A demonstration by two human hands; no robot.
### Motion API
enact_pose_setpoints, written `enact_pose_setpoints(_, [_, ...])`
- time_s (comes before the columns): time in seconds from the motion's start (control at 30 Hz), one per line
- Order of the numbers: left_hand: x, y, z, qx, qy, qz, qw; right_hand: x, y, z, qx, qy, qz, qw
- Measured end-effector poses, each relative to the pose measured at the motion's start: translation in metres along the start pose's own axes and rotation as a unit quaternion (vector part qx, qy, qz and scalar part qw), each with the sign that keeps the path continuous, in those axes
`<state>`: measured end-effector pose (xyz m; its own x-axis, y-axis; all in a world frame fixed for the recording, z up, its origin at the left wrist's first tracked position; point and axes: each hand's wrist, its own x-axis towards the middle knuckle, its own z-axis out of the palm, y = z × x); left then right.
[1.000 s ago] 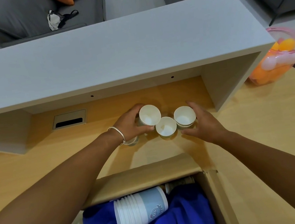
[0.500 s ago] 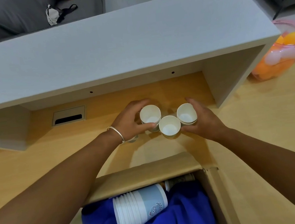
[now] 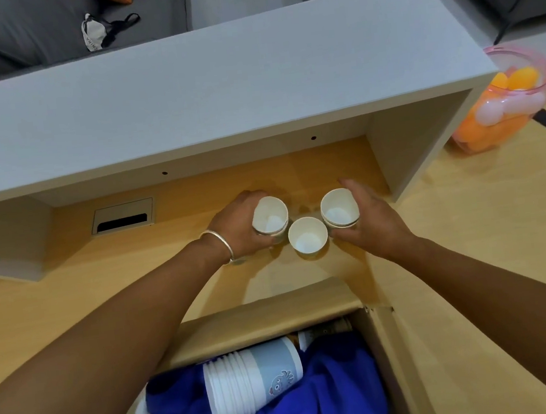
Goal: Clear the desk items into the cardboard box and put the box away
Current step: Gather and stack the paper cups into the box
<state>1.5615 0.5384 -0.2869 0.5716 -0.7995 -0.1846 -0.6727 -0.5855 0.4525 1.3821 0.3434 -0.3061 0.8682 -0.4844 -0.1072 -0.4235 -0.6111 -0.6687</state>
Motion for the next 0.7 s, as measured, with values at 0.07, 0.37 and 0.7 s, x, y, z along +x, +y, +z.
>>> enact_pose_setpoints(0.07, [-0.004, -0.004, -0.013, -0.030, 0.028, -0.001, 0.999, -0.004, -0.011, -0.009, 0.003, 0.017, -0.011, 1.000])
enact_pose_setpoints(0.37, [-0.050, -0.037, -0.067, -0.088, 0.115, 0.000, 0.989, -0.013, -0.079, -0.024, 0.019, 0.059, -0.112, 0.992])
enact_pose_setpoints(0.7, [-0.071, -0.050, -0.050, -0.072, 0.015, -0.050, 0.996, -0.024, -0.061, 0.007, -0.020, -0.014, -0.081, 0.996])
